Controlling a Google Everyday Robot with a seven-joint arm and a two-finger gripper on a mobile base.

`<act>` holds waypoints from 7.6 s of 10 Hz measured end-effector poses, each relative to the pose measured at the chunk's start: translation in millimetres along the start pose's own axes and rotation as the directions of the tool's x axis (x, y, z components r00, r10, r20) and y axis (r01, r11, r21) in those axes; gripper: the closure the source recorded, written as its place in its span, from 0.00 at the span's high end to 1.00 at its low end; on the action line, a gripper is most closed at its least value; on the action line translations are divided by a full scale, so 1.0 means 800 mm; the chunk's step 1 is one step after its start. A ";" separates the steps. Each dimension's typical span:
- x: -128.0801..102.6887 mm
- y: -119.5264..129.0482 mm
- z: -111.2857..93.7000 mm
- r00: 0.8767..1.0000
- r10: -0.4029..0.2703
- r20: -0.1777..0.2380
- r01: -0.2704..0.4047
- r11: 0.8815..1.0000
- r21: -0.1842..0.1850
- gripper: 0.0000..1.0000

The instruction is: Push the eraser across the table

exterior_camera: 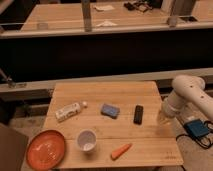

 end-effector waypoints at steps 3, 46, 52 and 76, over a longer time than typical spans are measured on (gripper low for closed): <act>-0.007 0.002 0.011 1.000 -0.006 -0.003 0.006 1.000 -0.012 0.00; -0.079 -0.102 0.100 0.992 0.005 -0.125 0.010 0.993 0.122 0.00; -0.080 -0.106 0.103 0.992 0.008 -0.127 0.008 0.993 0.120 0.00; -0.101 -0.138 0.109 0.991 -0.014 -0.131 0.031 0.991 0.133 0.00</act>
